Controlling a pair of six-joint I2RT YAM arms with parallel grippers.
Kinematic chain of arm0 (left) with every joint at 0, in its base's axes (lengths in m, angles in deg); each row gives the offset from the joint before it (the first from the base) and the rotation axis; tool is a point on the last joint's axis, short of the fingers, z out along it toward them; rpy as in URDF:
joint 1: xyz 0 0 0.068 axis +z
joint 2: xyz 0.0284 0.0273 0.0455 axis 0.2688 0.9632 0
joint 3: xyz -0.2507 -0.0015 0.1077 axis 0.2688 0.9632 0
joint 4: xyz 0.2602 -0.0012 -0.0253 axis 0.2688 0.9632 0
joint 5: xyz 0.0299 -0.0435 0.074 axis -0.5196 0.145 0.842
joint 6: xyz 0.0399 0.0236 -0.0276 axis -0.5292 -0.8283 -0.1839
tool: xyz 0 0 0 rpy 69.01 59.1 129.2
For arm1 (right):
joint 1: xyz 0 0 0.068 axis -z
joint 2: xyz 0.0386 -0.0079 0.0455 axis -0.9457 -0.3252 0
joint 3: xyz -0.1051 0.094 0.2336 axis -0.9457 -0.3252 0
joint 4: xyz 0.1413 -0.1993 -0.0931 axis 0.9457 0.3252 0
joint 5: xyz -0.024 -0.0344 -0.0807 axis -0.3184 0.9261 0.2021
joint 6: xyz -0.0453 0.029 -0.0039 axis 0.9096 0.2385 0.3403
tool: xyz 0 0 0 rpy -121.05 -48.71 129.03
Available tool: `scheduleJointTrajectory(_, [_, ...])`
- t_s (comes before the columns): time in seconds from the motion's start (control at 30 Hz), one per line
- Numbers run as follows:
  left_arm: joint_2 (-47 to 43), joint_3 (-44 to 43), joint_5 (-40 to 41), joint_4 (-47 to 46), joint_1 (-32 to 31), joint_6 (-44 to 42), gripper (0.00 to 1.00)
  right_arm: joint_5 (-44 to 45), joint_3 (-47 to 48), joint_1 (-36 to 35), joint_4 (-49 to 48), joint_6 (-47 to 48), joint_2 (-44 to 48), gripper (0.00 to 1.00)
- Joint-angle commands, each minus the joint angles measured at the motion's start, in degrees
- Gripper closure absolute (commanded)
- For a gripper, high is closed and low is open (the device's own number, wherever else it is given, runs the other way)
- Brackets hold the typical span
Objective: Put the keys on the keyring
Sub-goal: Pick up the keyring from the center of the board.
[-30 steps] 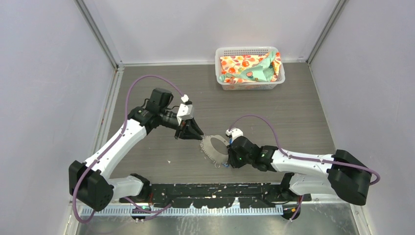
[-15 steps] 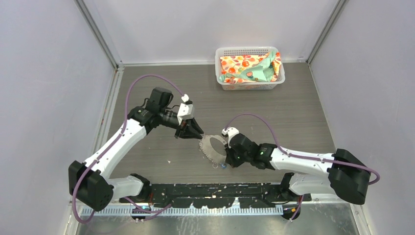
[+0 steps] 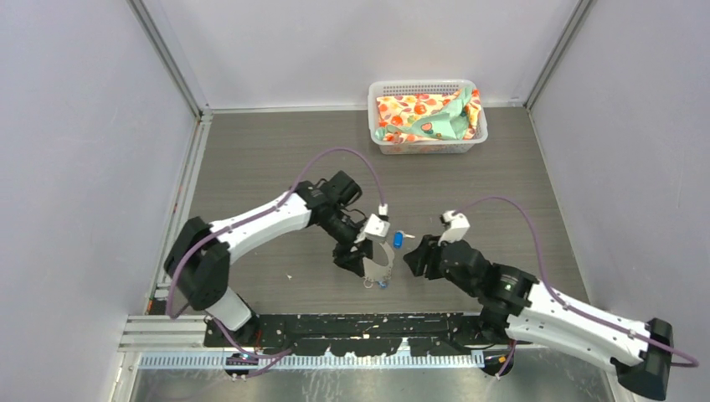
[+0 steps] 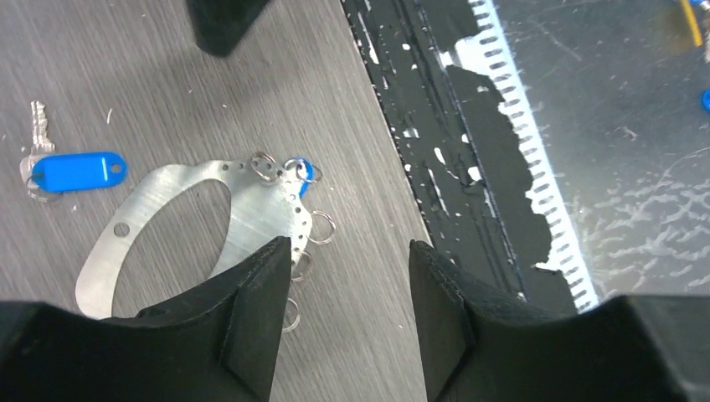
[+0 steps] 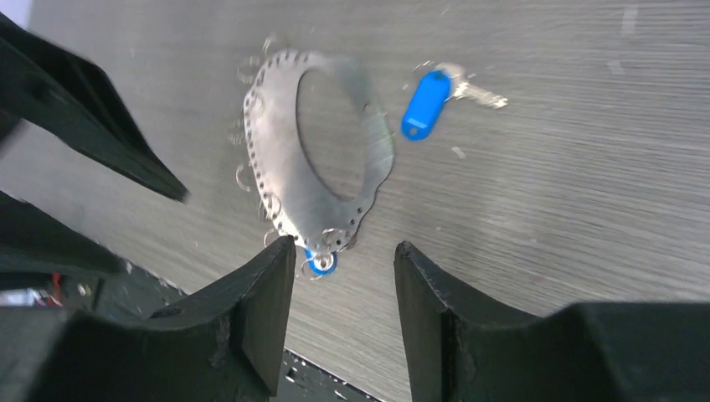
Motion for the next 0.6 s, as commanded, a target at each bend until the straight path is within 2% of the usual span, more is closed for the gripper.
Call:
scheduleJointTrajectory(0.0, [6.8,-6.4,7.6,0.6,-4.3,1.0,0.46,13.7,0.5,-0.1,13.2,-14.1,9.4,0.46])
scheduleJointTrajectory(0.13, [13.9,-11.4,12.8,2.9,-7.2,6.6,0.49,18.4,3.4,-0.1,20.4,-18.3,16.0,0.4])
scheduleJointTrajectory(0.23, [17.7,-13.8,14.8,3.2,-8.6,10.2,0.47,22.6,6.4,-0.1,25.9,-19.9,18.2,0.38])
scheduleJointTrajectory(0.4, [22.9,-16.4,19.2,1.2,-9.4,14.2,0.48,25.2,7.9,-0.2,28.5,-20.5,23.0,0.38])
scheduleJointTrajectory(0.57, [25.3,-18.1,18.4,0.2,-9.4,17.3,0.5,25.4,8.0,-0.1,30.7,-21.2,26.4,0.39])
